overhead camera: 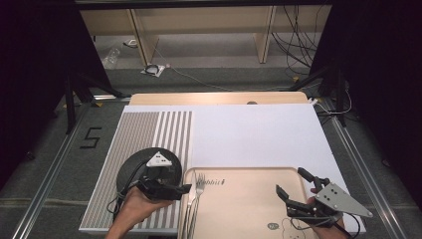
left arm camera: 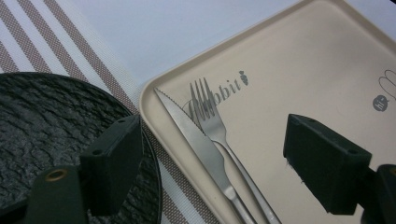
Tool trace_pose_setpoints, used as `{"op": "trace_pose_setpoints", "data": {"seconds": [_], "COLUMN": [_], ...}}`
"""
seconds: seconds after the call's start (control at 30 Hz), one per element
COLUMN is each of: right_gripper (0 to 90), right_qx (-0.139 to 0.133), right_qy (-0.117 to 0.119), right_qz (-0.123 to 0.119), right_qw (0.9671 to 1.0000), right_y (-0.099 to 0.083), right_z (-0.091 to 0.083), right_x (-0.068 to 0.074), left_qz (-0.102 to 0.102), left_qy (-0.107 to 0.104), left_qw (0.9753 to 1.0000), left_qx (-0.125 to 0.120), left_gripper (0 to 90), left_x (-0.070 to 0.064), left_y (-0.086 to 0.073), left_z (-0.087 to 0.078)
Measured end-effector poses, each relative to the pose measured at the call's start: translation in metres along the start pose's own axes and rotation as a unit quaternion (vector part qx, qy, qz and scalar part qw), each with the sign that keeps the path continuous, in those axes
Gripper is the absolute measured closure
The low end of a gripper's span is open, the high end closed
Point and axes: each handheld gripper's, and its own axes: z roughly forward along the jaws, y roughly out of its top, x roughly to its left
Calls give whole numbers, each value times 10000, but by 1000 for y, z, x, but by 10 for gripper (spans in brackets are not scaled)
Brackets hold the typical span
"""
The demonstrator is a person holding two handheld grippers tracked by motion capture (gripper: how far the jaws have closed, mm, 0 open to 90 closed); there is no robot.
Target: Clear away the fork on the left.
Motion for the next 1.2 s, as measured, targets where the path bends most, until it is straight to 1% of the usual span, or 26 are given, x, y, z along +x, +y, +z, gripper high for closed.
{"op": "trace_pose_setpoints", "data": {"seconds": [0.13,0.43,0.73,1.0,1.2], "right_gripper": [186,186,186,186,186], "right_qx": [-12,-1,14,3,20], "right_qy": [1,3,5,9,18], "right_qz": [0,0,-5,1,8], "right_qw": [10000,10000,10000,10000,10000], "right_y": [0,0,0,0,0], "right_z": [0,0,0,0,1], "right_x": [0,0,1,0,0], "left_qz": [-100,-322,-481,-655,-805], "left_qy": [66,212,324,394,466], "left_qw": [9999,9992,9982,9968,9953], "left_qx": [-52,-85,-148,-226,-286], "left_gripper": [199,198,191,190,191], "left_x": [4,12,20,26,30], "left_y": [-3,-10,-16,-21,-26], "left_z": [-3,-9,-15,-20,-23]}}
